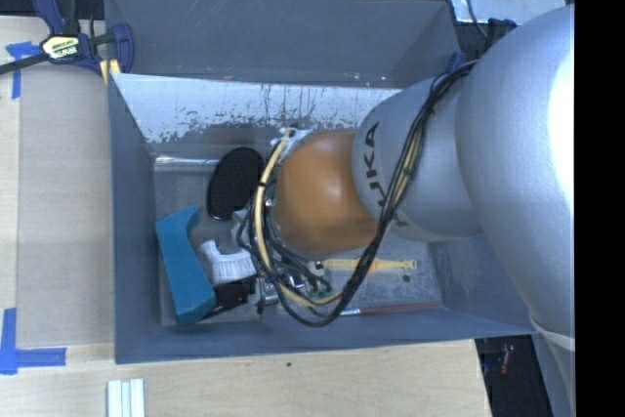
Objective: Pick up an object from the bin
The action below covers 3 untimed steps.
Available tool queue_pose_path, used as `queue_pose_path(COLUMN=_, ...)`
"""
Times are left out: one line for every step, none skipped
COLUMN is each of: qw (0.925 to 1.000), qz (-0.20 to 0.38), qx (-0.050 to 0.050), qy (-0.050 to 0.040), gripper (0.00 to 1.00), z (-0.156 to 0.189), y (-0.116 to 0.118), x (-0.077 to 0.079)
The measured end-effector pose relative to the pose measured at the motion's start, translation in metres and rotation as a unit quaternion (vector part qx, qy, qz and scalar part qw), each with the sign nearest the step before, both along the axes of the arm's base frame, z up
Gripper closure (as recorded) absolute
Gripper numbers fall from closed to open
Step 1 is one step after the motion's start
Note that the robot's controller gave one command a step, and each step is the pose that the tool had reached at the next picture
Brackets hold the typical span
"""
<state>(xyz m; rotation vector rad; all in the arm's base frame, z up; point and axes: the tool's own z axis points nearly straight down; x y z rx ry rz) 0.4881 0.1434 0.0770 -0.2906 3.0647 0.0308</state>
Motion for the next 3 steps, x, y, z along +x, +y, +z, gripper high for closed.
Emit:
queue_pose_path(qw=0.9994, qz=-0.035, qx=0.002, qy=0.0007, gripper=1.0, z=-0.0069, y=-0.0145, x=-0.0016)
queue_pose_path(qw=0.9994, qz=-0.035, qx=0.002, qy=0.0009, gripper=1.0, z=-0.0072, y=-0.0145, x=-0.0018)
queue_pose_path(qw=0.9989, qz=-0.048, qx=0.003, qy=-0.0004, gripper=1.0, z=-0.005, y=-0.0094, x=0.0011)
